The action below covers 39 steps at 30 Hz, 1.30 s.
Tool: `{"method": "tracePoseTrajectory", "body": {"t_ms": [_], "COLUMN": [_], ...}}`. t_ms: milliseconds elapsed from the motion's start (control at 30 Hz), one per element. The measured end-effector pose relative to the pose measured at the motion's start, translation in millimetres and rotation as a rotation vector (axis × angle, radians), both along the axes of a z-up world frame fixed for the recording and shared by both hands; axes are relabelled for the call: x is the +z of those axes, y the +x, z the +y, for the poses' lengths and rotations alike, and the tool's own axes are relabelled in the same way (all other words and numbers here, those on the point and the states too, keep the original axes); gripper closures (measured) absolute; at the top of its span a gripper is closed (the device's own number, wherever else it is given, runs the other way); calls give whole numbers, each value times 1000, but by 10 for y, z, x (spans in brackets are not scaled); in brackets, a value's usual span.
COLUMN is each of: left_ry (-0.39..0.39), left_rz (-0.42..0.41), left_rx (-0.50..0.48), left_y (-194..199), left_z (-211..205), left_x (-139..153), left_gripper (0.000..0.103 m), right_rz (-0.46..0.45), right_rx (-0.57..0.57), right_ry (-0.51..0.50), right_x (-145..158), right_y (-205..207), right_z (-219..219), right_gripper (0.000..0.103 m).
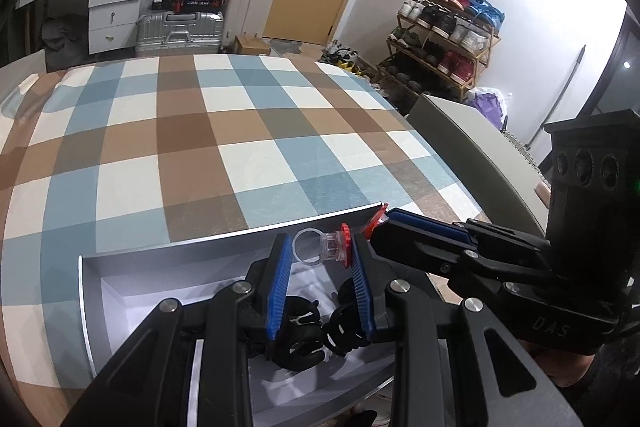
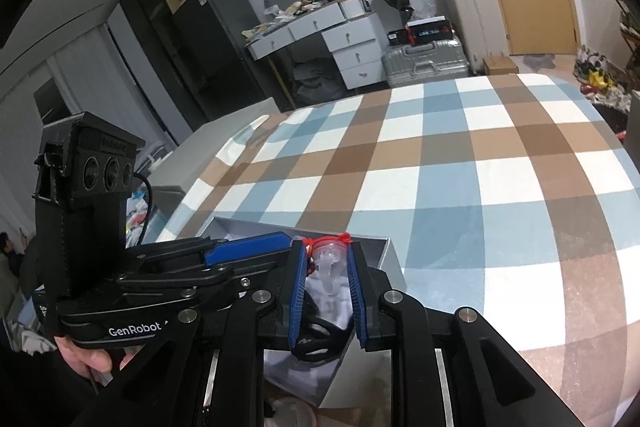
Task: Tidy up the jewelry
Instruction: 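Carry the vial and ring into the grey box and open both tools, then withdraw both open tools from the box back to the pile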
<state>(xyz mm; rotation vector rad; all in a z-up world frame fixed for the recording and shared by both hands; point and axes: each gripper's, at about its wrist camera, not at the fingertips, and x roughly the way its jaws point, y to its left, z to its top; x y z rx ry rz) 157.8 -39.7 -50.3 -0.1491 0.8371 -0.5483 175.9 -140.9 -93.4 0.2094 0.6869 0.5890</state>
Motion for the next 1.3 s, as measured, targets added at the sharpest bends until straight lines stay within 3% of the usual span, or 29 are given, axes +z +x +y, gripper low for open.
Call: {"method": "tracePoseTrajectory", "body": {"t_ms": [67, 133, 200, 267, 367, 500, 600, 700, 900, 1133, 1233, 1300], "left_ry": [18, 25, 30, 15, 18, 13, 24, 35, 59, 110, 130, 147], "left_rz": [3, -7, -20, -33, -55, -86, -120, -157, -202, -198, -170, -142], "left_rx": [-7, -4, 0, 7, 32, 58, 91, 132, 192, 221, 243, 251], "left_y": [4, -14, -48, -69, -114, -211, -308, -411, -605, -855, -899, -920], "left_z": [-24, -26, -13, 28, 85, 180, 263, 341, 442, 498, 526, 536], "left_x": [1, 15, 44, 76, 140, 214, 279, 323, 337, 218, 120, 56], "left_gripper": [77, 66, 49, 40, 39, 39, 37, 27, 27, 18, 18, 12], "right_rz": [-1, -5, -13, -23, -40, -73, -102, -124, -142, -174, -182, -179], "right_rx": [-9, -12, -27, -40, -59, -89, -98, -99, -98, -100, -98, -96], "right_ry": [3, 22, 46, 80, 90, 111, 123, 130, 123, 93, 79, 70], "right_x": [9, 26, 52, 86, 143, 234, 303, 351, 366, 339, 308, 275], "right_y": [-5, -21, -46, -94, -180, -320, -426, -536, -729, -969, -1070, -1116], "right_z": [-11, -40, -95, -165, -225, -306, -352, -366, -322, -288, -272, -257], "right_gripper": [79, 75, 62, 55, 53, 33, 31, 21, 11, 2, 1, 0]}}
